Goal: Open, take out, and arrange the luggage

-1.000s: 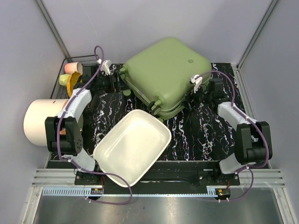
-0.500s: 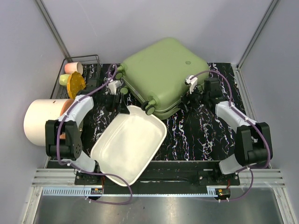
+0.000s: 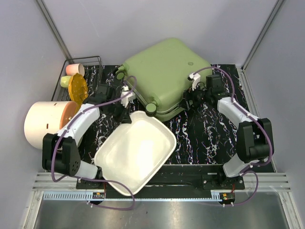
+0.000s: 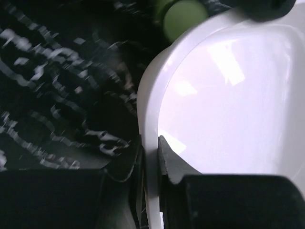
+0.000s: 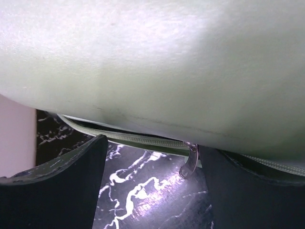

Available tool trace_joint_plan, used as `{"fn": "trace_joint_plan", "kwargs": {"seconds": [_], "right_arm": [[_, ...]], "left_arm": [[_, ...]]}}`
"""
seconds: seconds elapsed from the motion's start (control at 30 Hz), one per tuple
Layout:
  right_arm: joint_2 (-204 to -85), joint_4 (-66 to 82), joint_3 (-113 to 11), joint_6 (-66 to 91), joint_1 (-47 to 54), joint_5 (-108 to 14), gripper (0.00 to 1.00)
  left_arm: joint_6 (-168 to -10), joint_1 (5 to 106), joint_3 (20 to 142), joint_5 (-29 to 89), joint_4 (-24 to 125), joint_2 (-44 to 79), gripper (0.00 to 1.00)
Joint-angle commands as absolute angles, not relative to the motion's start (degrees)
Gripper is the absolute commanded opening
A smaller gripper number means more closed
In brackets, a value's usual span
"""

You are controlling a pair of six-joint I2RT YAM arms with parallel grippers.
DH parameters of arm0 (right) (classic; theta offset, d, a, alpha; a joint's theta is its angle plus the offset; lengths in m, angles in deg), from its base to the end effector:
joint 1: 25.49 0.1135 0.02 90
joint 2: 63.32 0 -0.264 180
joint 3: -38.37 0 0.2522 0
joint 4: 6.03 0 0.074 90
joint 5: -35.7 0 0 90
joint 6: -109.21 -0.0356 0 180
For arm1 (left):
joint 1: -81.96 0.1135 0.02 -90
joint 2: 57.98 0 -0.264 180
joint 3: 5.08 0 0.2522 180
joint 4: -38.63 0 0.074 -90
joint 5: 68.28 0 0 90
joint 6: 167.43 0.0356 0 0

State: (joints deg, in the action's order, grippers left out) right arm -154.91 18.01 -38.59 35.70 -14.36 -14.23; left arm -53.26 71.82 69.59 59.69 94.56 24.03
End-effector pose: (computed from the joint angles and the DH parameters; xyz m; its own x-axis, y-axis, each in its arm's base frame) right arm 0.3394 0.0901 0.2504 -0.4060 -0.3012 -0.8628 -0.7885 0.5927 0.1641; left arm 0.2711 -0.0707 0.2516 -0.6337 0.4412 -0.6353 0.7351 0.5992 -0.3172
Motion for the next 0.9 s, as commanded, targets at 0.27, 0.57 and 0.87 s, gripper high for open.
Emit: {"fn": "trace_joint_plan", "kwargs": {"seconds": [0.27, 0.57, 0.87], "right_arm": [[-161.7, 3.2, -45.5, 29.1, -10.7, -11.8, 0.87], [-161.1, 3.8, -44.9, 26.3, -10.7, -13.2, 0.88], [-156.6, 7.5, -45.5, 26.4, -14.4, -13.6, 0.9]], "left_arm": [[-51.7, 53.9, 75.0, 62.5, 90.4, 24.5, 0.0], [-47.2, 43.6, 88.4, 50.1, 90.2, 34.1, 0.01], [-46.7, 37.4, 96.7, 49.0, 93.3, 39.3, 0.52]]}}
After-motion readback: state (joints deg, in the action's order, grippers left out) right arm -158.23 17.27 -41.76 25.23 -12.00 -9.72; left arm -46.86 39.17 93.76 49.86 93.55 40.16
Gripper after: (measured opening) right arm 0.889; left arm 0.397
